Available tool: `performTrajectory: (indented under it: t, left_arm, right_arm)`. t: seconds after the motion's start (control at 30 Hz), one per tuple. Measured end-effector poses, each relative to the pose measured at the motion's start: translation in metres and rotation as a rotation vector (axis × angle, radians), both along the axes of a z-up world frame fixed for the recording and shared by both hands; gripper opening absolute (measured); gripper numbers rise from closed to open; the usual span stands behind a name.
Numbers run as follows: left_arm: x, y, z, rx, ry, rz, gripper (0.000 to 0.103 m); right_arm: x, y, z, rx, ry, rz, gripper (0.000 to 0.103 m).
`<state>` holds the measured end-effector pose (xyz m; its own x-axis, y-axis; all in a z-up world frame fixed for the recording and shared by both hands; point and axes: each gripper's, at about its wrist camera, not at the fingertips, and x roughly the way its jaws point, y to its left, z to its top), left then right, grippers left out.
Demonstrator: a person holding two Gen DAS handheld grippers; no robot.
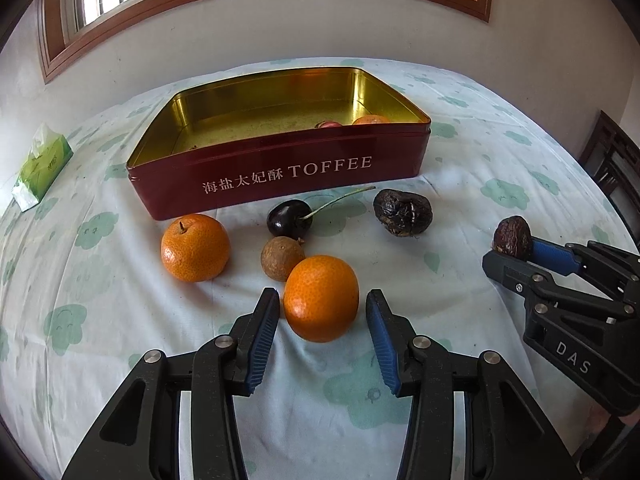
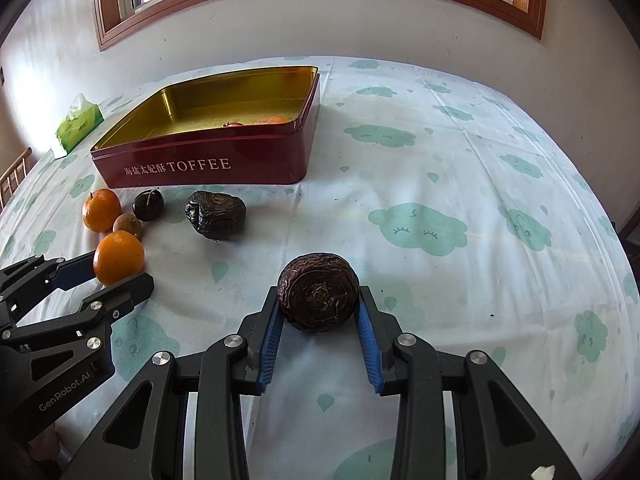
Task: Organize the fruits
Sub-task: 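Move the left tool to a mandarin and close on it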
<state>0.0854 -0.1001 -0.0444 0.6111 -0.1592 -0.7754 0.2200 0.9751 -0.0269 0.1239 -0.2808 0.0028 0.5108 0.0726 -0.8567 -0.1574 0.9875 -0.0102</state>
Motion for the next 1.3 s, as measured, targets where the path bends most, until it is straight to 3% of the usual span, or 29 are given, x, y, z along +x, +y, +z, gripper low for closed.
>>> performTrajectory:
  t: [0.27,0.47,1.3]
  left_arm:
    - [0.002,0.000,-0.001,-0.002,-0.008,-0.001,0.046]
    - [-0.001,0.002,-0.001,-0.005,-0.013,-0.005,0.036]
    - [-0.010,0.006,0.002,-0.012,-0.010,-0.026,0.036]
  right_arm:
    - [0.000,-0.001,0.000,0.002,-0.005,-0.002,0.034]
    - [-0.001,0.000,0.000,-0.001,-0.010,-0.001,0.034]
    - [0.001,0.002,0.000,-0.017,-0.003,-0.005,0.033]
